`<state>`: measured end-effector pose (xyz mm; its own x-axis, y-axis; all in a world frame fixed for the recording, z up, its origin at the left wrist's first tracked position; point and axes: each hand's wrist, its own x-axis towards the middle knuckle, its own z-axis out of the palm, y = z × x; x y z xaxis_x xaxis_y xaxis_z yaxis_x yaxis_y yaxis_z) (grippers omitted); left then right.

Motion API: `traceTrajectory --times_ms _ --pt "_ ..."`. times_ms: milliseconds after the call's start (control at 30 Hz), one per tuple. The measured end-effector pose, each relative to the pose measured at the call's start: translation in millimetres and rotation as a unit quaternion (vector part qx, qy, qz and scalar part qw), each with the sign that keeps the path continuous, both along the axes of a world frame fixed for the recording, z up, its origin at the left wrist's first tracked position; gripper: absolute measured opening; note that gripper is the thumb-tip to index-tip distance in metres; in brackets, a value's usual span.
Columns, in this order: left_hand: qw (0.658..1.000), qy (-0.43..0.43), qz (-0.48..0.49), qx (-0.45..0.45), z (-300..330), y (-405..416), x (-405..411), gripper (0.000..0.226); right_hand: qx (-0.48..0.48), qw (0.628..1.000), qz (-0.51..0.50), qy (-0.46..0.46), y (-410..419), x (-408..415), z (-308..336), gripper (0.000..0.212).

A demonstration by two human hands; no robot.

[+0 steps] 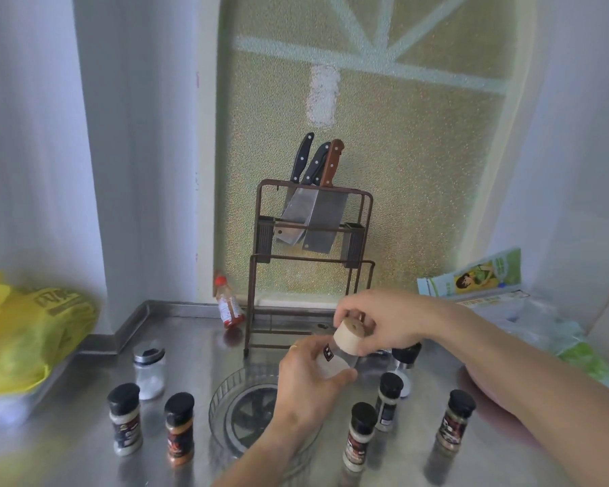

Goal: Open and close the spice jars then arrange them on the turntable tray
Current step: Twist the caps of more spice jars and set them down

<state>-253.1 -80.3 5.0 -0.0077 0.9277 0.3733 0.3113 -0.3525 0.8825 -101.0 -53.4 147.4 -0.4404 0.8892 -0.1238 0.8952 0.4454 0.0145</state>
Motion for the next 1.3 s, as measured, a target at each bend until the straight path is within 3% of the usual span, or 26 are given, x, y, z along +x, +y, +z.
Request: traceTrajectory --times_ms 33,133,267,367,433,567,767,1000,1133,1300 --pt "1.0 0.004 -0.002 0.001 -0.3 -0.3 -0.6 0.045 0.014 1.0 -0.01 -0.005 0.9 -1.7 -1.1 0.032" --pt "1.0 0.007 -0.001 0.004 -1.7 0.1 -2.4 0.043 0.007 1.0 -0.028 0.003 2.3 -3.7 -3.0 0.053" --pt "1.0 0.001 -0.002 0.006 -2.4 0.8 -4.5 0.043 0.018 0.999 -0.029 0.02 0.9 -4.4 -3.9 0.04" --pt "1.0 -0.005 -0.006 0.002 -4.8 0.7 -5.2 0.041 0.012 0.998 -0.047 0.031 1.2 -5.7 -5.5 0.053" --pt "1.0 -0.011 -0.005 0.0 -6.3 1.5 -5.4 0.039 -0.014 0.998 -0.037 0.053 -0.7 -5.9 -3.2 0.051" --pt "1.0 -0.012 -0.008 -0.002 -13.3 1.9 -4.7 0.038 0.025 0.997 -0.042 0.055 -1.3 -7.6 -8.5 0.033" --pt "1.0 -0.015 0.012 0.003 -18.0 6.5 3.1 0.035 0.027 0.993 -0.05 0.108 0.9 -2.3 -18.3 0.042" --pt "0.994 0.094 0.058 -0.014 -24.0 26.1 20.9 0.037 0.076 0.985 -0.098 0.123 18.0 6.5 -54.5 0.037" --pt "0.983 0.174 0.01 -0.06 -22.7 50.9 27.0 0.037 0.069 0.985 -0.123 0.099 36.7 11.0 -75.3 0.037" --pt "0.973 0.209 -0.031 -0.095 -35.6 79.5 32.7 0.039 0.046 0.987 -0.139 0.062 56.2 11.1 -96.6 0.04"
